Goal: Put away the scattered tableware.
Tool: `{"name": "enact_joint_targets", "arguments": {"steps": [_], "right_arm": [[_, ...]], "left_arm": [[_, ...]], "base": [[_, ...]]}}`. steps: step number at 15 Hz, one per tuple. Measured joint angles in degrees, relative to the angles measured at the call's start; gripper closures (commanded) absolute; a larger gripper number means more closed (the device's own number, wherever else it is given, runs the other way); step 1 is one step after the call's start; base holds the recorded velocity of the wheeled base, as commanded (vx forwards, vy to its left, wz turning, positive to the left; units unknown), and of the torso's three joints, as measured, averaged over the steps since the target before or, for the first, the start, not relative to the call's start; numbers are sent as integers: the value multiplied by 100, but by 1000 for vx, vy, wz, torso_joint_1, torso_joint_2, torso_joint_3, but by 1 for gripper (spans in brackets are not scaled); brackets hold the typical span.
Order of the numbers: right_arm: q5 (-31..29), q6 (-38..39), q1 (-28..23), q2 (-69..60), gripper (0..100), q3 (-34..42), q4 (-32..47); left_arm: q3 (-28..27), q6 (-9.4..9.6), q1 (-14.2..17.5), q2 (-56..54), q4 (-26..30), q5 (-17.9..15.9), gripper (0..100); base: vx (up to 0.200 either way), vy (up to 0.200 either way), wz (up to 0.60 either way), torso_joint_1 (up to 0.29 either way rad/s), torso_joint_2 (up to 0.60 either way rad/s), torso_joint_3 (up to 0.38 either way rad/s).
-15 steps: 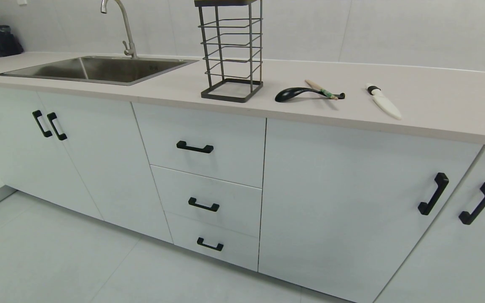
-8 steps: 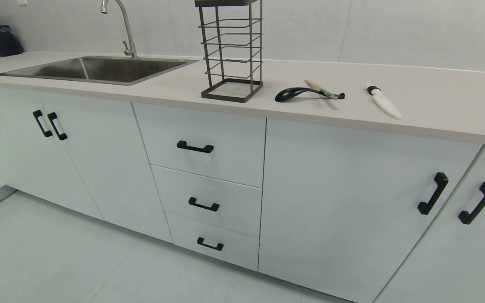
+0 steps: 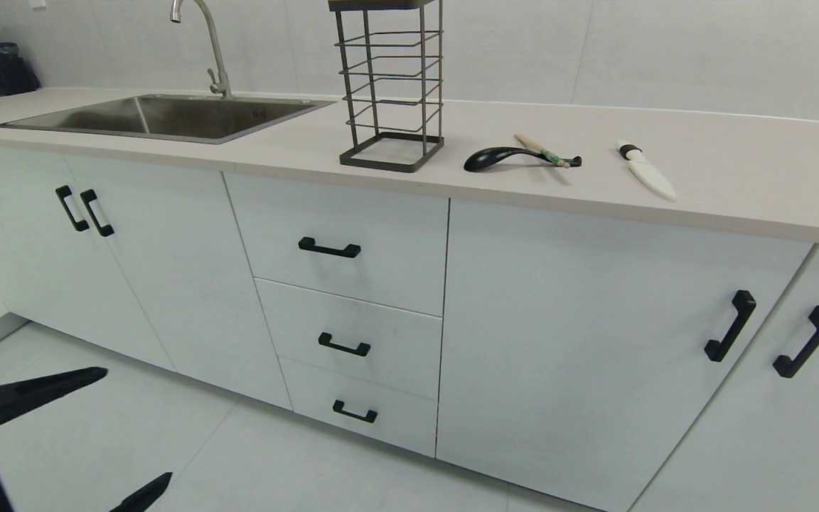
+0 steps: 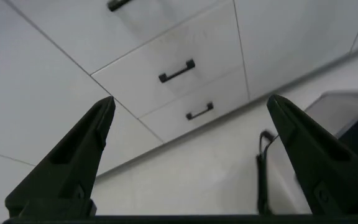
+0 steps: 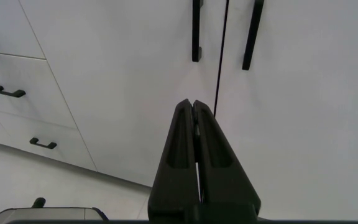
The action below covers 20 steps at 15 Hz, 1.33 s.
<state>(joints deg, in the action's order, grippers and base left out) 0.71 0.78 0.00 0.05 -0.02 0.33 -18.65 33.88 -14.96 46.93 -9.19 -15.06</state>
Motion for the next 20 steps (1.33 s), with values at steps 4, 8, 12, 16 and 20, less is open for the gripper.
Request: {"name": "enact_joint_targets", "arguments": {"steps": [4, 8, 12, 16, 20], "right_arm": [[0, 1, 0, 0, 100, 0, 2], [-2, 1, 0, 0, 100, 0, 2], [0, 1, 0, 0, 100, 0, 0], [0, 1, 0, 0, 100, 0, 2], [0, 1, 0, 0, 100, 0, 0]], "left_arm": [[-183, 2121, -160, 1607, -325, -51, 0], [-290, 2628, -299, 2664, -383, -27, 0], [-728, 2815, -574, 3658, -791, -24, 0], [-1020, 2932, -723, 4659, -1237, 17, 0], [-1175, 2927, -568, 5541, -2138, 55, 0]], "base": [[0, 0, 0, 0, 0, 0], [0, 0, 0, 0, 0, 0], [0, 0, 0, 0, 0, 0], [0, 0, 0, 0, 0, 0], [0, 0, 0, 0, 0, 0]]}}
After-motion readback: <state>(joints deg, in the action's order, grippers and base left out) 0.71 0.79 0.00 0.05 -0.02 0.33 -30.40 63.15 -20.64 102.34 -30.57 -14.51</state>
